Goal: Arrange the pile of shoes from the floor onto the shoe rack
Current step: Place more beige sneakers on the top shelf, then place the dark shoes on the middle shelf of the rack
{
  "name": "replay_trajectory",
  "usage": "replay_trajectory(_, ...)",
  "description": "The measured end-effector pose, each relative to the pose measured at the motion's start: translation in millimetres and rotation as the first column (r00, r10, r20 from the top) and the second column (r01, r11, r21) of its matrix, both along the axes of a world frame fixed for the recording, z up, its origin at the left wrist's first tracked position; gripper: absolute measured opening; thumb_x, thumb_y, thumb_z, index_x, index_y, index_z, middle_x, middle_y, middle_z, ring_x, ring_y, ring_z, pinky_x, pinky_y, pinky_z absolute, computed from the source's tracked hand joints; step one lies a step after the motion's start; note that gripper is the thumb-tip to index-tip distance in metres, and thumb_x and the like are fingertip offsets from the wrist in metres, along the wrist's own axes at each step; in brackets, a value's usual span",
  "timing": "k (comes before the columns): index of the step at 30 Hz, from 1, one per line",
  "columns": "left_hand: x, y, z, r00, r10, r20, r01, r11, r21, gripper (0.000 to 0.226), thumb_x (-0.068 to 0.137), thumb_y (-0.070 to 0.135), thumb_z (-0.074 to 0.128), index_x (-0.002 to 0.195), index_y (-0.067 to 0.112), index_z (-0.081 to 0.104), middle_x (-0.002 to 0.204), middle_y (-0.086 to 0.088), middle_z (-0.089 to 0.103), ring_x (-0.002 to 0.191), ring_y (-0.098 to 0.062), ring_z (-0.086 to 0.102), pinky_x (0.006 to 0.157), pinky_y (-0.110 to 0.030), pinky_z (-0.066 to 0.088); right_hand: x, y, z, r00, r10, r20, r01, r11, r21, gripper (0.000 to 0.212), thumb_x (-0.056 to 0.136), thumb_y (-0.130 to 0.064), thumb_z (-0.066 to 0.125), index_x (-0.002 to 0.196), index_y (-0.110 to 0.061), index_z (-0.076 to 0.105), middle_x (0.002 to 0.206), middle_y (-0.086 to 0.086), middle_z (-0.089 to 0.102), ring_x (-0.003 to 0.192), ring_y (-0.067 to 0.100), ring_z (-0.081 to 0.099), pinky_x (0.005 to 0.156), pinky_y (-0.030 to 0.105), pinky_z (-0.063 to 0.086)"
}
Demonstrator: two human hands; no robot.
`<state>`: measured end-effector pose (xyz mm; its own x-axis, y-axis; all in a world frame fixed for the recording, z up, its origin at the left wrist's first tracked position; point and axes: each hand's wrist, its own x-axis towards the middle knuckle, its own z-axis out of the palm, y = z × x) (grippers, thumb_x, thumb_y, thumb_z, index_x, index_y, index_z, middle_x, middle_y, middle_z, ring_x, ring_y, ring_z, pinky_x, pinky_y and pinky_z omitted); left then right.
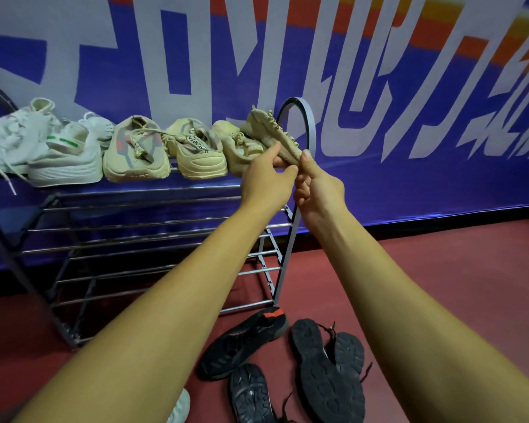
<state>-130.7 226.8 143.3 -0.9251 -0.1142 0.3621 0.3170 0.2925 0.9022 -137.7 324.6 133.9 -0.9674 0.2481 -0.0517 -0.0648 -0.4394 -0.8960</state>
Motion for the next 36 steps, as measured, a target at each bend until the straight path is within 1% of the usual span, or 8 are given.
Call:
replay_trajectory(8, 2.2, -8.8, 1.2, 0.999, -0.047, 0.027, 0.048, 0.997, -0.063, 0.052, 0.085, 0.003, 0.055, 0.125, 0.034, 0.066, 0.119, 0.013, 0.067, 0.105, -0.008, 0.061, 0.063, -0.016, 0.046, -12.1, -4.7, -0.9, 0.995, -0.096, 0.008, 0.095, 0.994, 0.059, 0.020, 0.093, -0.029, 0.072, 0.087, -0.009, 0.068, 0.071, 0.003, 0.063, 0.058, 0.010, 0.054, 0.046, 0.020, 0.038)
replay_trajectory(12, 5.2, -16.8, 0.0, 0.997, -0.062, 0.038, 0.067, 0.986, -0.152, 0.058, 0.088, 0.003, 0.055, 0.140, 0.031, 0.055, 0.126, 0.011, 0.061, 0.105, -0.008, 0.057, 0.073, -0.029, 0.057, -8.9, -1.0, -1.4, 0.999, -0.039, 0.020, 0.032, 0.960, 0.279, 0.026, 0.094, -0.040, 0.068, 0.093, -0.014, 0.067, 0.098, 0.004, 0.074, 0.084, 0.015, 0.067, 0.061, 0.025, 0.045)
replay_trajectory(15, 8.8, -21.8, -2.2, 0.995, -0.086, 0.057, 0.094, 0.982, -0.165, 0.061, 0.090, 0.007, 0.058, 0.147, 0.027, 0.048, 0.128, 0.006, 0.062, 0.114, -0.013, 0.058, 0.076, -0.032, 0.054, 1.3, 8.0, 2.0, 0.999, -0.048, 0.025, 0.033, 0.901, 0.433, 0.035, 0.092, -0.046, 0.067, 0.101, -0.012, 0.068, 0.093, 0.001, 0.069, 0.078, 0.014, 0.062, 0.064, 0.026, 0.045)
replay_trajectory(18, 18.9, -30.7, -1.5, 0.993, -0.080, 0.087, 0.092, 0.987, -0.135, 0.056, 0.091, 0.012, 0.060, 0.145, 0.024, 0.050, 0.126, 0.009, 0.063, 0.094, -0.012, 0.062, 0.067, -0.025, 0.049, 11.0, 11.8, 0.9, 0.999, -0.051, -0.009, 0.046, 0.810, 0.585, 0.048, 0.090, -0.045, 0.069, 0.123, -0.010, 0.066, 0.105, 0.002, 0.070, 0.087, 0.016, 0.066, 0.077, 0.033, 0.053)
replay_trajectory(22, 36.6, -56.0, -1.8, 0.992, -0.030, 0.121, 0.047, 0.988, -0.145, 0.045, 0.093, 0.019, 0.059, 0.138, 0.024, 0.057, 0.123, 0.009, 0.066, 0.105, -0.013, 0.064, 0.076, -0.023, 0.050, 28.9, 2.9, 0.2, 1.000, 0.002, -0.018, 0.013, 0.660, 0.751, 0.061, 0.088, -0.043, 0.070, 0.139, -0.013, 0.056, 0.127, 0.004, 0.065, 0.111, 0.024, 0.066, 0.093, 0.041, 0.055)
replay_trajectory(27, 64.3, -110.5, -7.3, 0.987, 0.043, 0.153, 0.000, 0.963, -0.270, 0.044, 0.093, 0.019, 0.061, 0.137, 0.021, 0.058, 0.122, 0.007, 0.066, 0.109, -0.012, 0.061, 0.083, -0.025, 0.051, 49.3, -35.1, -7.2, 0.992, 0.122, -0.011, -0.051, 0.495, 0.867, 0.054, 0.089, -0.038, 0.068, 0.136, -0.013, 0.058, 0.119, 0.004, 0.070, 0.096, 0.020, 0.066, 0.079, 0.034, 0.053)
replay_trajectory(31, 84.4, -170.9, -32.0, 0.965, 0.131, 0.227, -0.033, 0.919, -0.392, 0.040, 0.092, 0.018, 0.062, 0.132, 0.019, 0.061, 0.122, 0.002, 0.067, 0.110, -0.015, 0.062, 0.086, -0.026, 0.051, 56.8, -85.2, -29.8, 0.980, 0.196, 0.042, -0.121, 0.412, 0.903, 0.053, 0.087, -0.039, 0.070, 0.131, -0.009, 0.063, 0.119, 0.010, 0.071, 0.112, 0.027, 0.065, 0.096, 0.038, 0.051)
replay_trajectory(36, 98.7, -238.7, -68.5, 0.913, 0.249, 0.322, -0.008, 0.803, -0.596, 0.039, 0.091, 0.020, 0.064, 0.130, 0.017, 0.063, 0.122, 0.000, 0.068, 0.115, -0.018, 0.061, 0.094, -0.022, 0.042, 64.1, -148.3, -74.8, 0.926, 0.320, 0.200, -0.265, 0.175, 0.948, 0.049, 0.090, -0.040, 0.068, 0.128, -0.009, 0.064, 0.125, 0.014, 0.067, 0.118, 0.031, 0.061, 0.092, 0.033, 0.047)
